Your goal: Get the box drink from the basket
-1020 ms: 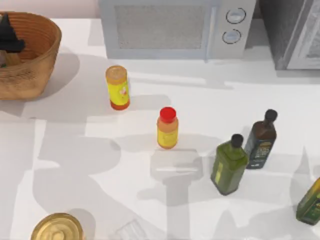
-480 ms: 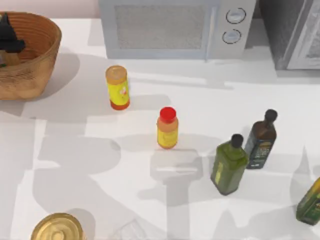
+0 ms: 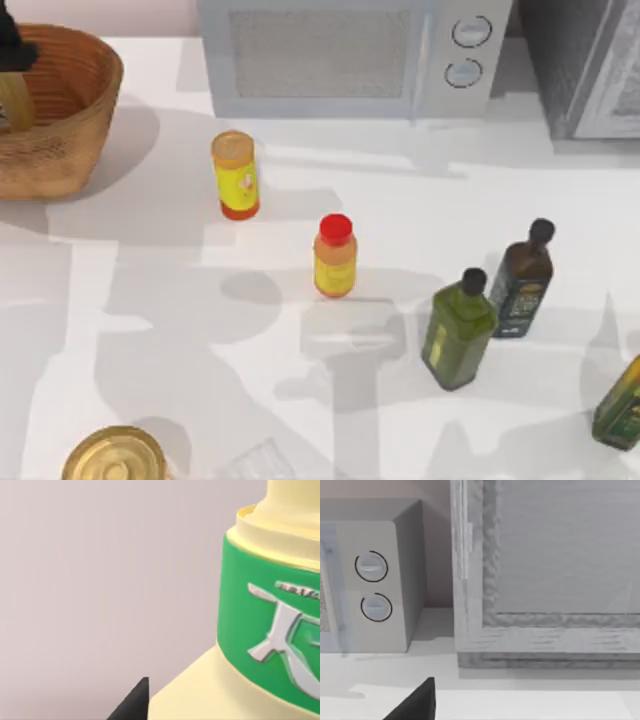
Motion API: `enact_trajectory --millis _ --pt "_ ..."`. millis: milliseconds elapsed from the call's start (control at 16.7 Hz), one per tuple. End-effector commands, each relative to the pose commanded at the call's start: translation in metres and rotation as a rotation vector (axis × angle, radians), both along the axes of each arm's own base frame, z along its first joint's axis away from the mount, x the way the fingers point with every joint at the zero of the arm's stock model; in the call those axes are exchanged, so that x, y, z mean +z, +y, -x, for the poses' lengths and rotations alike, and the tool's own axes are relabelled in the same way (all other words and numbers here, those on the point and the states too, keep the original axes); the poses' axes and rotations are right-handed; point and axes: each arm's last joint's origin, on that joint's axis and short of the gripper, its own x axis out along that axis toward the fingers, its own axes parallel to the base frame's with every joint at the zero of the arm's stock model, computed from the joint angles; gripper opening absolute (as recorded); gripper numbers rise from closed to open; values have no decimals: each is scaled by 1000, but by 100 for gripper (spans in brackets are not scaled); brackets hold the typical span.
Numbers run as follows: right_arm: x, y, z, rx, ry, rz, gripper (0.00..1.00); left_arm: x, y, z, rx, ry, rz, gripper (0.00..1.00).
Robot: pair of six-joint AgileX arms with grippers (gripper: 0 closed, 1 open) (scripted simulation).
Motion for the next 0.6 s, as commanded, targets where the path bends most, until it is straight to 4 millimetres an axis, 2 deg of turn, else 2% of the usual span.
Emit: enact_trajectory --millis 360,600 --pt "0 0 0 0 0 0 100 72 0 -1 0 -7 -3 0" --pt "0 0 0 0 0 0 100 105 -1 6 -1 4 -1 0"
